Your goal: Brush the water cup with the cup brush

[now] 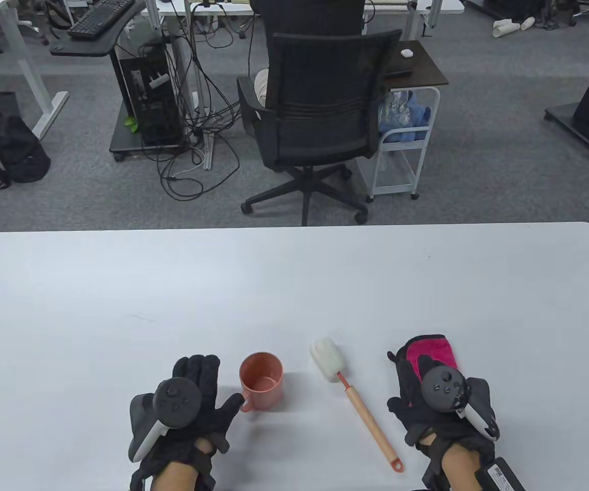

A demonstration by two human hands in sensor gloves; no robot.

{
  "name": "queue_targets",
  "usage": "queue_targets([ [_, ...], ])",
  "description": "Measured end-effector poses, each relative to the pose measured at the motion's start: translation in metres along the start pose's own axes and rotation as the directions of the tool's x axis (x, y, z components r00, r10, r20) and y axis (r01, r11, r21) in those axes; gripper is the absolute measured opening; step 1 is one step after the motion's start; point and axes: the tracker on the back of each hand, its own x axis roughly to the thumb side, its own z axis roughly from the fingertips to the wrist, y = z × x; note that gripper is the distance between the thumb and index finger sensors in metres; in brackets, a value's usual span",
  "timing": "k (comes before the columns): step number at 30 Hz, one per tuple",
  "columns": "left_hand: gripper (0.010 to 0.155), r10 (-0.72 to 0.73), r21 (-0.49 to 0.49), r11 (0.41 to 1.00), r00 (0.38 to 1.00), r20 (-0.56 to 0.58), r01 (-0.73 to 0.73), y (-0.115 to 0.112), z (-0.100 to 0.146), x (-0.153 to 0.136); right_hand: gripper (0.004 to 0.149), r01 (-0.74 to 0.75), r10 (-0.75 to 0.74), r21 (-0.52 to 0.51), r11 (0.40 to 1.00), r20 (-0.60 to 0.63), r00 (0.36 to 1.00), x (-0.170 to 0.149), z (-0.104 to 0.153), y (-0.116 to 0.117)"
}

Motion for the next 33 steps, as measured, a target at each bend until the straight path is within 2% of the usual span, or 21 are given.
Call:
queue_targets([
  [6,0.083,0.040,0.006,0.999,0.999,0.005,-0.040,-0.001,0.000,0.000,0.075,0.019,-0.019,0.002,1.000,0.006,1.000,-0.001,0.001,-0.001],
  [12,0.082,0.056,0.053,0.997,0.998,0.041,-0.058,0.003,0.002,0.006,0.070,0.010,-0.008,-0.090,0.996,0.028,1.000,0.007,0.008,-0.009],
  [16,0.082,0.095,0.060,0.994,0.995,0.021,-0.096,0.005,0.002,-0.001,0.058,0.057,-0.041,-0.197,0.979,0.086,0.995,0.015,0.017,-0.016],
  [20,0.082,0.137,0.066,0.988,0.990,0.019,-0.138,0.008,0.004,-0.007,0.052,0.091,-0.059,-0.219,0.971,0.148,0.987,0.024,0.020,-0.015],
  [22,0.082,0.173,0.076,0.981,0.984,0.042,-0.176,0.010,0.005,-0.006,0.053,0.041,-0.020,-0.161,0.986,0.129,0.991,0.031,0.016,-0.008],
  [24,0.082,0.167,0.094,0.980,0.984,0.065,-0.173,0.012,0.007,-0.003,0.057,-0.048,0.049,-0.017,0.999,0.098,0.994,0.041,0.009,0.006],
  [27,0.082,0.155,0.086,0.983,0.986,0.064,-0.160,0.011,0.006,-0.002,0.064,-0.202,0.199,0.112,0.973,0.034,0.979,0.054,0.000,0.021],
  [33,0.082,0.161,0.070,0.984,0.985,0.061,-0.165,0.009,0.004,0.000,0.067,-0.279,0.288,0.167,0.946,-0.027,0.957,0.065,-0.014,0.033],
])
